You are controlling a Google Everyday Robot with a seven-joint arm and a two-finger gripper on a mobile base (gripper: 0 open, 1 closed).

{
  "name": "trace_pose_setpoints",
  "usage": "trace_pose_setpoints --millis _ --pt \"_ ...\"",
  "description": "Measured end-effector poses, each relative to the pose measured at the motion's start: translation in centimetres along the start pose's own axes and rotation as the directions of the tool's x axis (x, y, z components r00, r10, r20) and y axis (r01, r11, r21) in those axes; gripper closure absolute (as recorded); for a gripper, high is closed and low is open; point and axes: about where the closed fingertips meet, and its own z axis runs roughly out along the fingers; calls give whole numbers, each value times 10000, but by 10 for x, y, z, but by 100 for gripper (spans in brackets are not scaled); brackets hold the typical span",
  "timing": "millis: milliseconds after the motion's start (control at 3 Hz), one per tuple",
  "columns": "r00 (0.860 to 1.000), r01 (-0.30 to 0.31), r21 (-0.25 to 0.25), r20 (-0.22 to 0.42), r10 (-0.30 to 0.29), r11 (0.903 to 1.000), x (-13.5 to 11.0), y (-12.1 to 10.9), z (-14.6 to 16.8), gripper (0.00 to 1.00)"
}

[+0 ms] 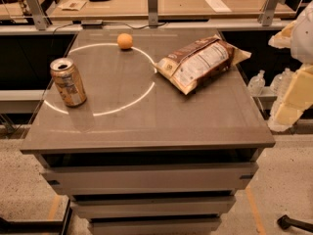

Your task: Move orange can near orange

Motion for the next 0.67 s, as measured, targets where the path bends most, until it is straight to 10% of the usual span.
trace_pose_setpoints --millis 667 --pt "9976 248 16 646 -249 9997 -7 4 1 0"
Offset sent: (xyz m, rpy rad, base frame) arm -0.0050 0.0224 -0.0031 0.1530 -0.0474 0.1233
